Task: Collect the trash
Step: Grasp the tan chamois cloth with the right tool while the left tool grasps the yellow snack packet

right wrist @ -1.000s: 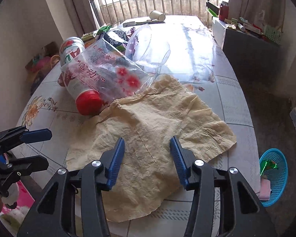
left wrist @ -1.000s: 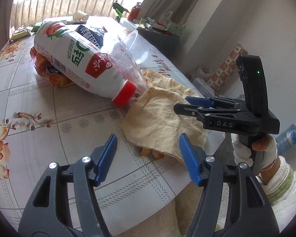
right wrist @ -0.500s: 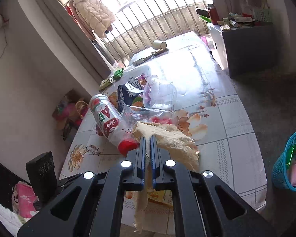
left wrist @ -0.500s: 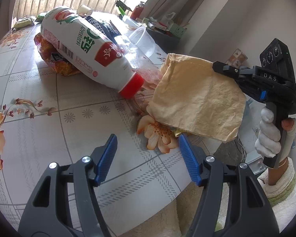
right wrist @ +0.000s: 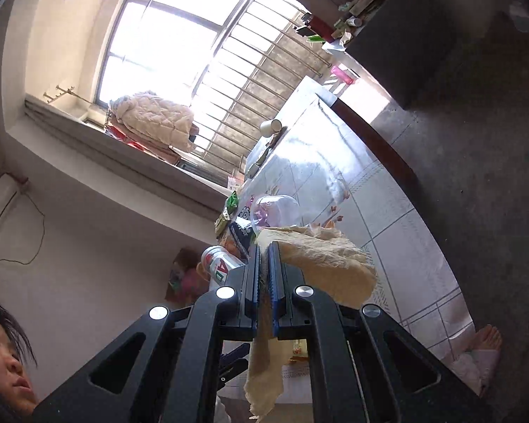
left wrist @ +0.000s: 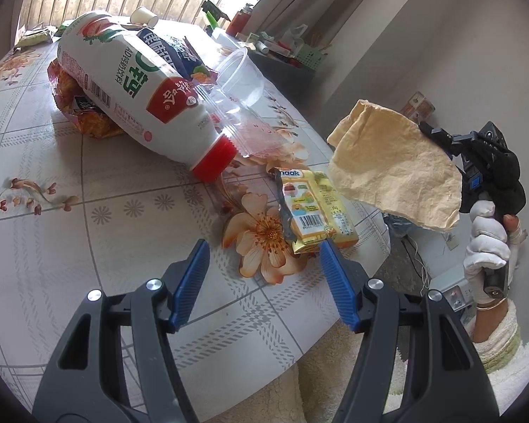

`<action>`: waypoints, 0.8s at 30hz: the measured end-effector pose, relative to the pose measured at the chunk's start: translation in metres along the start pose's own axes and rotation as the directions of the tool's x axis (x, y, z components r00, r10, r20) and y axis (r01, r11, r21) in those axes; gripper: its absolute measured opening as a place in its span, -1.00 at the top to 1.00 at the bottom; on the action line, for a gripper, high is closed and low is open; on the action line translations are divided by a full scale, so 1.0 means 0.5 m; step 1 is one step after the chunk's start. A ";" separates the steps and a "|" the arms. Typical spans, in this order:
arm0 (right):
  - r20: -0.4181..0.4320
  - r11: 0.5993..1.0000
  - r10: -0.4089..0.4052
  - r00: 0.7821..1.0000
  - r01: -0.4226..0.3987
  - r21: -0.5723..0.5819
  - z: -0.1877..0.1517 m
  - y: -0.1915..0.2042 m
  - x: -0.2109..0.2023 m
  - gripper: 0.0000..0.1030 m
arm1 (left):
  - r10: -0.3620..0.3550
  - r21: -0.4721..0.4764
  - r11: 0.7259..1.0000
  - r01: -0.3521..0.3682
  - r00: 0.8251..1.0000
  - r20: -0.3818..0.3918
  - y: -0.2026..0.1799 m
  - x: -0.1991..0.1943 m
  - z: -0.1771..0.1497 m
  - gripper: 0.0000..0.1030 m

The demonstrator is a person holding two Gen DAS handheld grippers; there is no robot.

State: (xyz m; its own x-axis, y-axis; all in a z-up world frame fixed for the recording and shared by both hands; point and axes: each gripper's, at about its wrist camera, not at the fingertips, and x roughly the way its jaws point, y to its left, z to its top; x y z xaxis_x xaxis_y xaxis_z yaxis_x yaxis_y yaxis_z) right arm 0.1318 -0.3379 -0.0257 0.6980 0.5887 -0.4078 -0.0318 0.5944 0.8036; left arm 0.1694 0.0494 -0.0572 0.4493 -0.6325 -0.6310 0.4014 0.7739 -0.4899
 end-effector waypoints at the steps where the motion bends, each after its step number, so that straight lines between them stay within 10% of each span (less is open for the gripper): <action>1: -0.008 0.997 -0.073 0.997 0.073 -0.006 -0.011 -0.012 0.010 0.89 | -0.010 -0.005 1.000 0.010 1.000 0.000 -0.007 0.007 0.005 -0.19; 7: -0.039 0.922 -0.376 0.926 0.369 -0.116 -0.068 -0.052 0.066 0.89 | 0.037 0.031 0.999 -0.035 0.998 -0.046 -0.063 0.078 0.030 -0.15; 12: -0.038 0.868 -0.454 0.890 0.432 -0.246 -0.078 -0.037 0.094 0.85 | 0.164 0.146 0.977 -0.153 0.984 -0.065 -0.112 0.127 0.026 0.13; 16: -0.028 0.830 -0.486 0.874 0.451 -0.328 -0.093 -0.024 0.095 -0.05 | 0.222 0.206 0.956 -0.209 0.974 -0.042 -0.133 0.136 0.020 0.22; 24: 0.015 0.740 -0.559 0.829 0.508 -0.441 -0.121 -0.020 0.102 -0.17 | 0.291 0.256 0.926 -0.277 0.957 -0.019 -0.134 0.139 0.019 0.93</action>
State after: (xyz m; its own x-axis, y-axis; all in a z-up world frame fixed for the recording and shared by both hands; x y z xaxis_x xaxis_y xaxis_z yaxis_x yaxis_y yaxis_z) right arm 0.1244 -0.2805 -0.0809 0.6070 0.1472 -0.7809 0.0155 0.9803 0.1969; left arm 0.1813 -0.0467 -0.0626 0.5314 -0.3793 -0.7574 0.4519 0.8832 -0.1253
